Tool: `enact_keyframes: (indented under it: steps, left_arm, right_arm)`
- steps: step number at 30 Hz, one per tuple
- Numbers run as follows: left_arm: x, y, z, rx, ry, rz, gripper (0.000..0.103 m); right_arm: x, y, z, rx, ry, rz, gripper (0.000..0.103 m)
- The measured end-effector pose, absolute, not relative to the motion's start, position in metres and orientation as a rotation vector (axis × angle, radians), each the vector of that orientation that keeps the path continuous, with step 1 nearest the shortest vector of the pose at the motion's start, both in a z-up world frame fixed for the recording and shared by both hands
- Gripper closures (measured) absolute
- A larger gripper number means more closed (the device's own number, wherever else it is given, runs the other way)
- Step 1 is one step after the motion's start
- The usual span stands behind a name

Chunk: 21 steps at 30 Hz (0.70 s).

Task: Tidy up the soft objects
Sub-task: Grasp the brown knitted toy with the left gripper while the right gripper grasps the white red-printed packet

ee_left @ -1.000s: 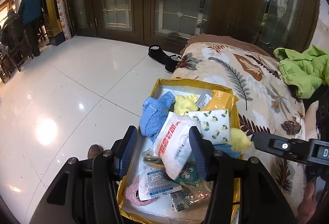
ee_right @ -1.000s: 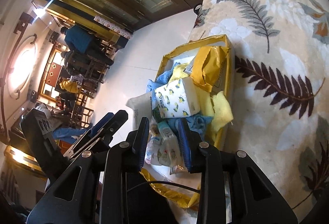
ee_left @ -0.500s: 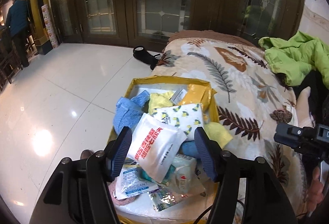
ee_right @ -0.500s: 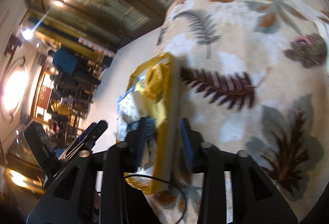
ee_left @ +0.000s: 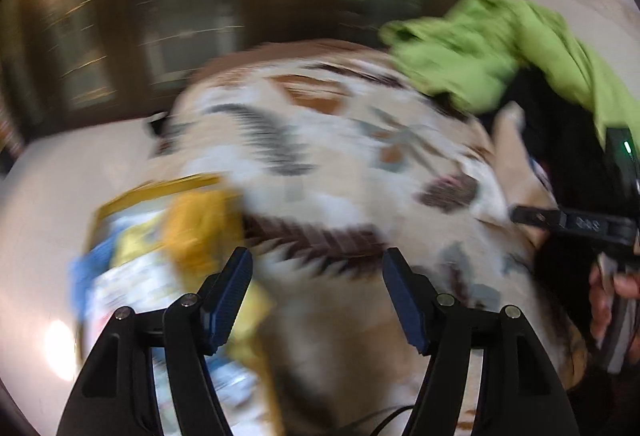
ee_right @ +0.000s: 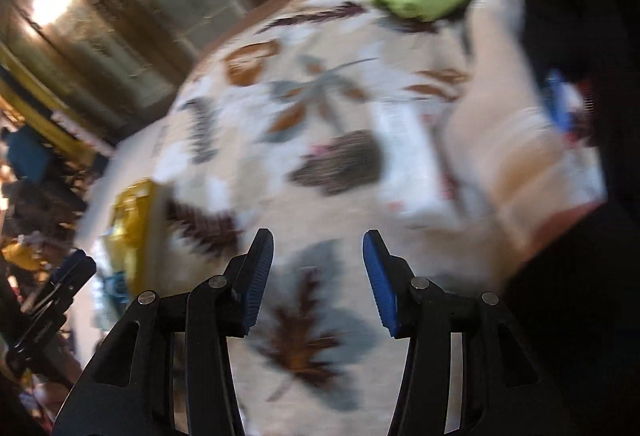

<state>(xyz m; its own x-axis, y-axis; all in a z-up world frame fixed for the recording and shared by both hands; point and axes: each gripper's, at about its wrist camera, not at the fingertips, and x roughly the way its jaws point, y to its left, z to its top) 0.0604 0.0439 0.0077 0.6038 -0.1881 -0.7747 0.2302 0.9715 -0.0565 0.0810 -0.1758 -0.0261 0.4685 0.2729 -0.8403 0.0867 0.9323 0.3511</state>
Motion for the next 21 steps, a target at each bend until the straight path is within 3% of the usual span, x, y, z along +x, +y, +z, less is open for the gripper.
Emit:
enact_keyframes:
  steps: [9, 21]
  left_arm:
    - [0.119, -0.059, -0.018, 0.219, 0.904, -0.493, 0.035]
    - [0.160, -0.107, -0.049, 0.365, 0.936, -0.606, 0.035]
  right_arm:
    - [0.110, -0.219, -0.046, 0.355, 1.110, 0.008, 0.056]
    - [0.141, -0.230, -0.066, 0.485, 1.149, -0.049, 0.056]
